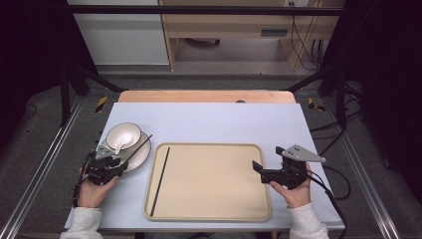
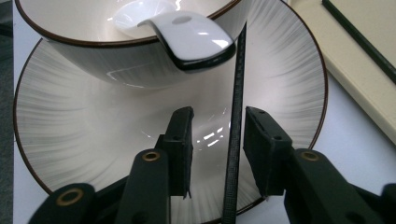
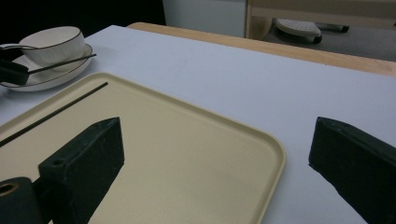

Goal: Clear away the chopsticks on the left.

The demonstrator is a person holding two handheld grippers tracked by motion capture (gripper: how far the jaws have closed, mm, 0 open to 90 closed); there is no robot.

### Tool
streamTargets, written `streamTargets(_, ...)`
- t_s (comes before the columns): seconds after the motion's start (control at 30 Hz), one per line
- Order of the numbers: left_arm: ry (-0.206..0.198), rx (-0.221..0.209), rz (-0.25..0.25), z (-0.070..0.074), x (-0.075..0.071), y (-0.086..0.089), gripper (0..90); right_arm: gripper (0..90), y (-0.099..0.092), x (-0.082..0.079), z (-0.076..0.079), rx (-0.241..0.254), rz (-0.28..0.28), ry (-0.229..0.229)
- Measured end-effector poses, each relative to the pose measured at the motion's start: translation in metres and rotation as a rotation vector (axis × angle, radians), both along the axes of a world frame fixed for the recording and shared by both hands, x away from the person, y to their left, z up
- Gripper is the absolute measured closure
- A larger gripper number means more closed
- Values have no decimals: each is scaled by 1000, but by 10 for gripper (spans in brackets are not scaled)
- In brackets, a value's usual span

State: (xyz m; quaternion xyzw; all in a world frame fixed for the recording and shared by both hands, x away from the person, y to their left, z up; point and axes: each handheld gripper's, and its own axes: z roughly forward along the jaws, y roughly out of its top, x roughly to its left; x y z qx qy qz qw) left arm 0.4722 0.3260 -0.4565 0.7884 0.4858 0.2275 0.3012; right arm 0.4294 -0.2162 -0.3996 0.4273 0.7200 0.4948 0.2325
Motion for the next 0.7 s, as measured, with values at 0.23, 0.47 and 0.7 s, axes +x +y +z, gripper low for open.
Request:
streamTargets(0.23, 7, -5, -7, 0, -1, 0, 756, 35, 0, 0, 0, 0, 0, 0)
streamTargets(0.47, 18, -8, -29, 0, -2, -1, 814, 35, 1, 1, -1, -3, 1, 0)
streamTargets(0.7, 17, -8, -41, 0, -2, -4, 842, 35, 1, 1, -1, -3, 4, 1)
